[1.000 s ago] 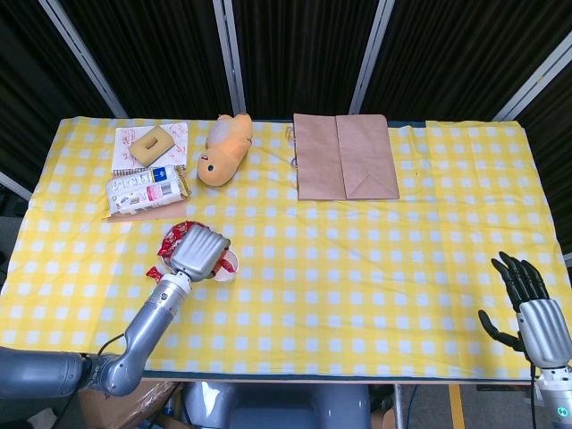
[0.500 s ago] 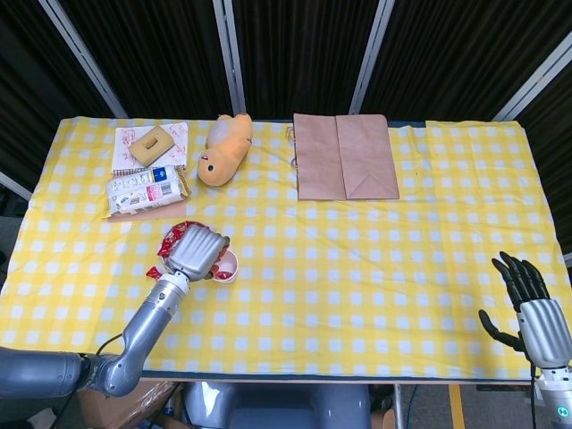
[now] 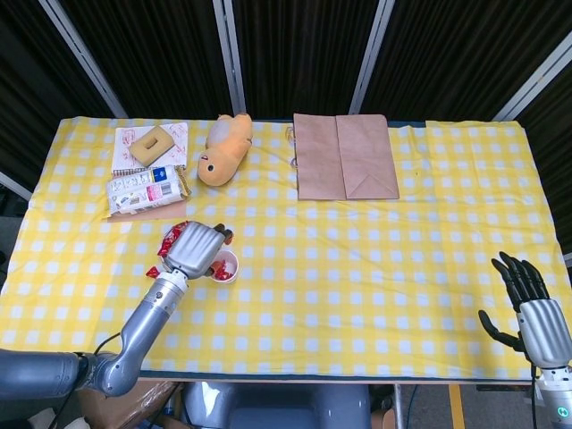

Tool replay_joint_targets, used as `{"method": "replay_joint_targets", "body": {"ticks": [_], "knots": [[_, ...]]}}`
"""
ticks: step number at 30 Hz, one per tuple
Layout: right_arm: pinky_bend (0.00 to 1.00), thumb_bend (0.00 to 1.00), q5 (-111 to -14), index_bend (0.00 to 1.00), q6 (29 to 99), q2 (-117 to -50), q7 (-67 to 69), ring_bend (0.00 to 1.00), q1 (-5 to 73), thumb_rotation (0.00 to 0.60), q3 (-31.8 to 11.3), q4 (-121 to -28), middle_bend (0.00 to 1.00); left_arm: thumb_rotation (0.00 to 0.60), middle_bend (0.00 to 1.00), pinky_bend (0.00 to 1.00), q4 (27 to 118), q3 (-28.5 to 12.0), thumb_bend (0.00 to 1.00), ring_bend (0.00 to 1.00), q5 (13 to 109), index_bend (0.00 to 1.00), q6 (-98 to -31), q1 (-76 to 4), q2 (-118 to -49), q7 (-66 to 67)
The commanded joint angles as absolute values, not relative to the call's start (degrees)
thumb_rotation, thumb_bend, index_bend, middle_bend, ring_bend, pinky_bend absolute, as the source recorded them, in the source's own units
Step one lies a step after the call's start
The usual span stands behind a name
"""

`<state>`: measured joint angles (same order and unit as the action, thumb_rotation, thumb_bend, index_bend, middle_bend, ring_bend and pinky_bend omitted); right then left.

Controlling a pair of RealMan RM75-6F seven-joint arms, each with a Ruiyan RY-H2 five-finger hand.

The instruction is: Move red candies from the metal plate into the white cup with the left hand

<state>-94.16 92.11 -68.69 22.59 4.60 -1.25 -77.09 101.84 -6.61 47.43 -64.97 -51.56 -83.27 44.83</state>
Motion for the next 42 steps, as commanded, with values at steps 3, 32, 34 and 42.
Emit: {"method": "replay_joint_targets", "body": {"ticks": [3,32,34,42], "knots": [[0.0,0.42,-94.2,0.0,92.1,-68.7,22.5,0.0,4.6,0.6,-1.2,-77.1,0.0,0.6,0.31,0.93,101.4,-6.7,0.3,0.98,48.2,0.36,-65.2,-51.2,-83.3,43.9],[0.0,0.42,-93.7,0.0,91.6,-68.3,24.1,0.0,4.8,0.6,-1.4,-77.4,0.0,0.6,0.21,0.93,89.9,-3.5,0.19,0.97,32.6,0.24,-56.5,-53.8,-83.6,50.6],[0.0,0.42,-93.6,0.0,91.6,-68.2,24.2,0.0,4.8,0.6,-1.4,-77.4,0.0,0.6,0.21,0.93,89.0,-3.1,0.19,0.97,31.7,0.25,-56.2,-53.9,-84.1,50.9],[0.0,0.42,-93.6,0.0,91.4,-68.2,24.3,0.0,4.8,0.6,-1.4,-77.5,0.0,0.6,0.22,0.93,85.4,-2.7,0.19,0.97,30.5,0.25,-55.0,-54.0,-86.1,50.0]]}}
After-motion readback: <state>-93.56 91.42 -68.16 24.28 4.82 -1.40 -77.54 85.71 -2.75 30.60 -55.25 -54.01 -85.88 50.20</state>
